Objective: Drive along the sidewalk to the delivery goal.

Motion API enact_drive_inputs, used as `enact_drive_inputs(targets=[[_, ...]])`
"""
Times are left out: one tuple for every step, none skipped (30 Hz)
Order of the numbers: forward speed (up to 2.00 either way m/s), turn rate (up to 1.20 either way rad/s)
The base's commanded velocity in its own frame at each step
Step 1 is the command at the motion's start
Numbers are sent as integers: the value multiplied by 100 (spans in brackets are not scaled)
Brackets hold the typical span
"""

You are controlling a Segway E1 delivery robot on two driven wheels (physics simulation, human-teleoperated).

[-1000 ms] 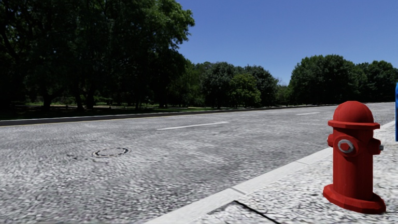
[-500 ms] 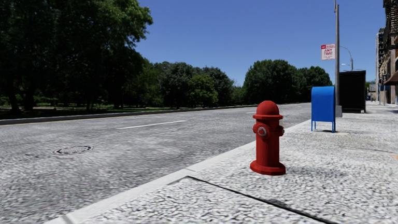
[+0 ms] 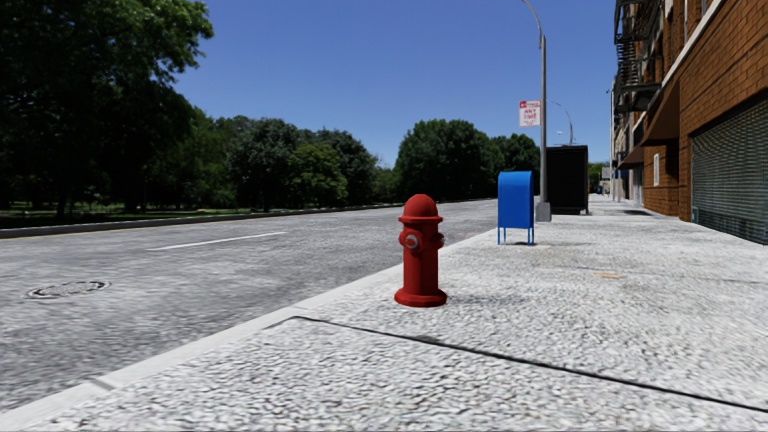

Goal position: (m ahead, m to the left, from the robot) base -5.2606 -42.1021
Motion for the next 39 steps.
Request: enact_drive_inputs(targets=[[0, 0], [0, 0], [0, 0], [0, 0], [0, 0], [0, 0], [0, 0], [0, 0], [0, 0], [0, 0], [0, 0], [0, 0], [0, -6], [0, -6], [200, -21], [200, -27], [200, -35], [200, -35], [200, -41], [200, -46], [200, -49], [200, -49], [200, -51], [200, -55], [200, -55], [200, -58], [200, -58], [200, -59], [200, -59], [200, -59], [200, -59], [200, -59], [200, -59], [200, -59], [200, -59], [200, -59], [200, -59], [200, -59], [200, -59]])
